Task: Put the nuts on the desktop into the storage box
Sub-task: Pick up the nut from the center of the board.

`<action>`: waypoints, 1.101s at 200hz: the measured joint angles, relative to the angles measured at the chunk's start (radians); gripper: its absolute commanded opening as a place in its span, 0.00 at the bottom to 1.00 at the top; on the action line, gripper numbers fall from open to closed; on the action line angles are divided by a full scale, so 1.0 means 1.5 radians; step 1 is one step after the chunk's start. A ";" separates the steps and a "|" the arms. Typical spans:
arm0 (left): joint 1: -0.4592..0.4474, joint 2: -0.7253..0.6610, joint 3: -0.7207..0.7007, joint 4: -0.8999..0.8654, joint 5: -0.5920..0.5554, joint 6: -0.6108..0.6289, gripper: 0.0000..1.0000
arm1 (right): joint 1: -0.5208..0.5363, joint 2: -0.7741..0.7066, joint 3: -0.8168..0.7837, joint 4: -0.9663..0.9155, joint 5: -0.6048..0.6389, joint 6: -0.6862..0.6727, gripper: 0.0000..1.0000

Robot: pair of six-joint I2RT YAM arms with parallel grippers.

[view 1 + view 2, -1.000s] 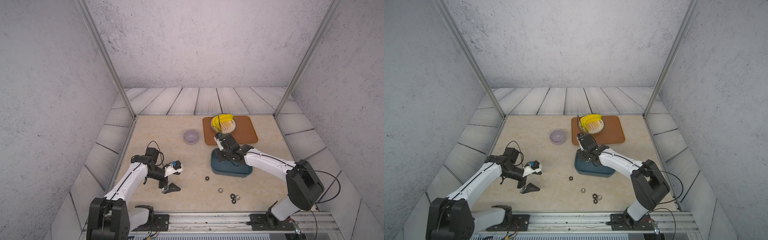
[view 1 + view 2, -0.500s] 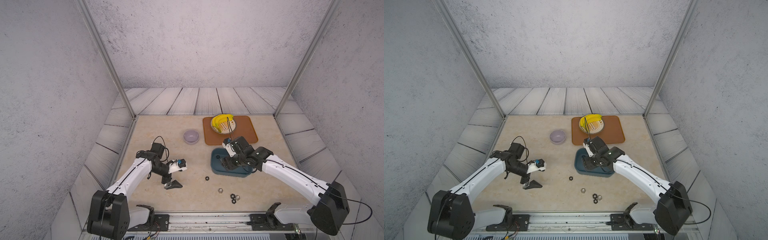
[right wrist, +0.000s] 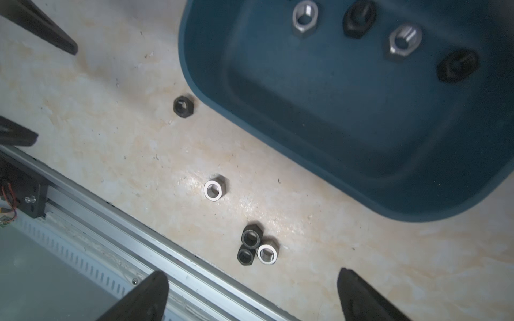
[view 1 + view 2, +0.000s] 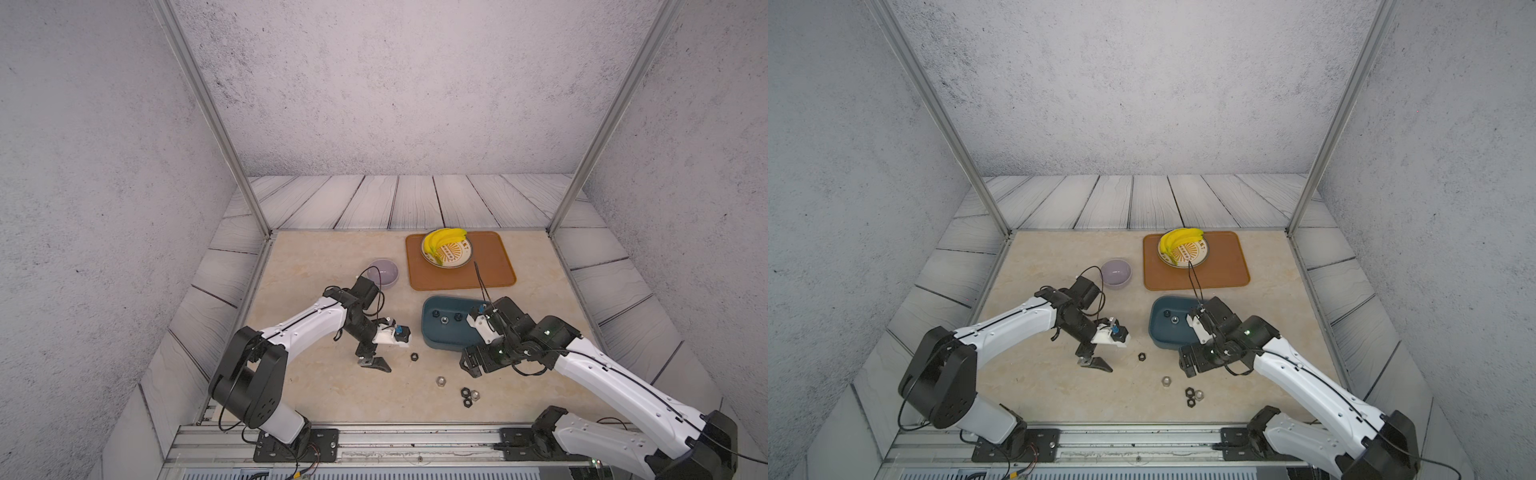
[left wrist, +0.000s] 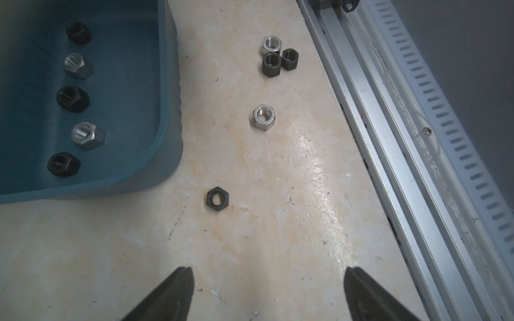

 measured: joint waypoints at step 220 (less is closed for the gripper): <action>-0.140 0.197 0.079 0.134 -0.162 0.031 0.57 | 0.000 -0.038 -0.017 -0.017 0.011 0.053 0.99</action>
